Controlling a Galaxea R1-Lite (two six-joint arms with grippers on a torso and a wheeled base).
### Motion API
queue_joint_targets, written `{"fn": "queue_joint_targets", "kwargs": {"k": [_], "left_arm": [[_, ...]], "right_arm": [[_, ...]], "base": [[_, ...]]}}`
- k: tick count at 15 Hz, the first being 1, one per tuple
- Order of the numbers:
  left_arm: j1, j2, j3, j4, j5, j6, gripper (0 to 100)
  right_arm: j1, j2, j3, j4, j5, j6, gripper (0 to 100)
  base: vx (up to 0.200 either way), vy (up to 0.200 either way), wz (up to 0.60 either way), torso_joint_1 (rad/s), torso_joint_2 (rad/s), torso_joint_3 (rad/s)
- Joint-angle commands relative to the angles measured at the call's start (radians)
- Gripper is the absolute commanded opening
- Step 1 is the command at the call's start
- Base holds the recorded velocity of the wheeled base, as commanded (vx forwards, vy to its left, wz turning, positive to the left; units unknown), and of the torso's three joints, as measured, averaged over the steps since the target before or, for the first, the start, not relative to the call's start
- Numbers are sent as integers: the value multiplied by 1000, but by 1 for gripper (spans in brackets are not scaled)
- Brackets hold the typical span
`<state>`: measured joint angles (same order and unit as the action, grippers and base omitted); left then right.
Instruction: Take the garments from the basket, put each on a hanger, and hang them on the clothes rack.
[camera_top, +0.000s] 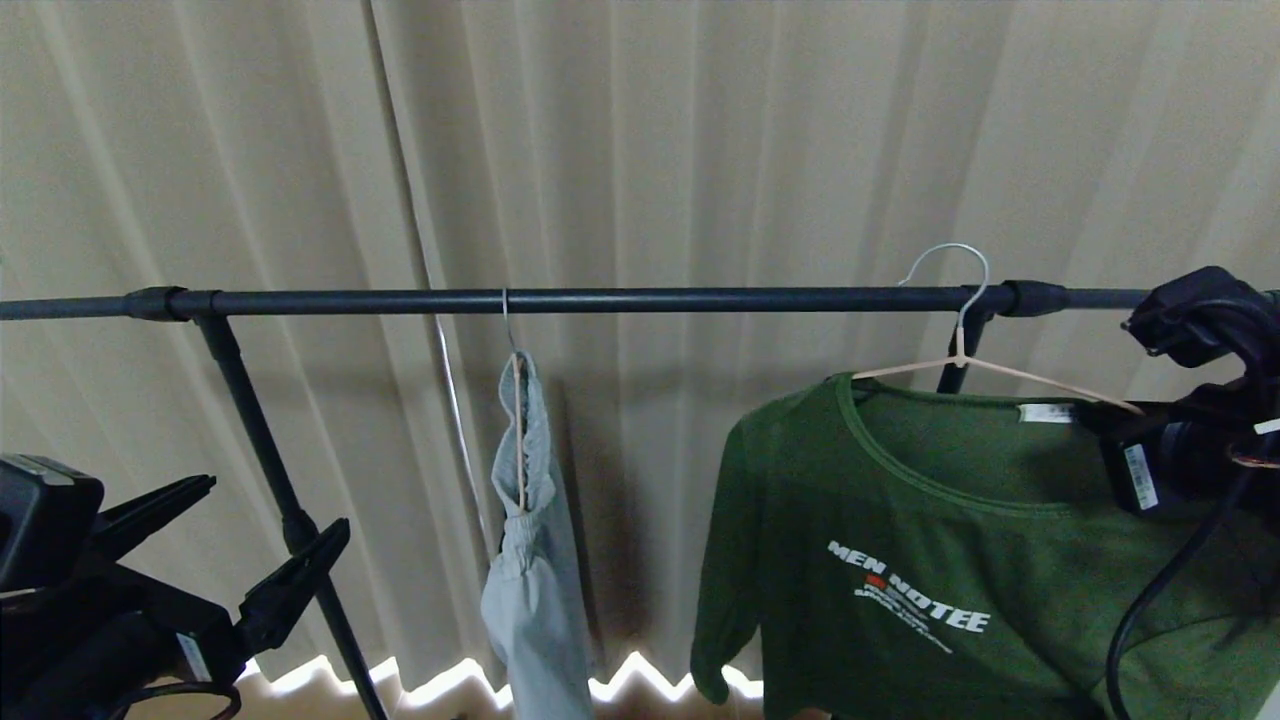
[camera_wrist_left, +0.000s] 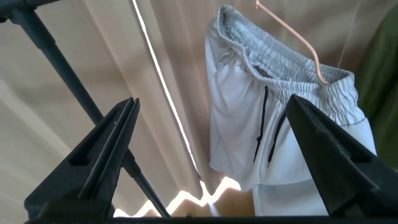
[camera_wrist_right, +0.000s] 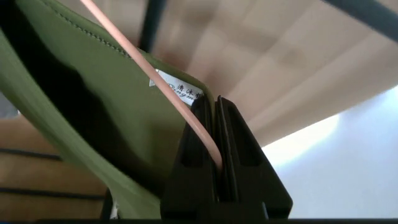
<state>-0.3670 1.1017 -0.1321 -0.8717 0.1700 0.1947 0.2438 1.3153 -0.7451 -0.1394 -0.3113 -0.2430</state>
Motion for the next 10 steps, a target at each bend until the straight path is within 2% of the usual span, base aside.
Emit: {"fn": "queue_joint_targets", "kwargs": {"k": [1, 4, 7, 10], "left_arm": [[-1, 4, -1, 0, 0, 0, 100], [-1, 0, 3, 0, 0, 0, 100], [-1, -5, 9, 0, 2, -1, 100], [-1, -17, 31, -1, 2, 0, 100]], "right_arm": [[58, 93, -37, 0, -28, 5, 0], [86, 199, -115, -25, -45, 5, 0], [117, 271, -135, -86, -106, 5, 0], [166, 295, -126, -89, -109, 5, 0]], "base": [[0, 0, 0, 0, 0, 0], [0, 0, 0, 0, 0, 0], [0, 0, 0, 0, 0, 0], [0, 0, 0, 0, 0, 0]]}}
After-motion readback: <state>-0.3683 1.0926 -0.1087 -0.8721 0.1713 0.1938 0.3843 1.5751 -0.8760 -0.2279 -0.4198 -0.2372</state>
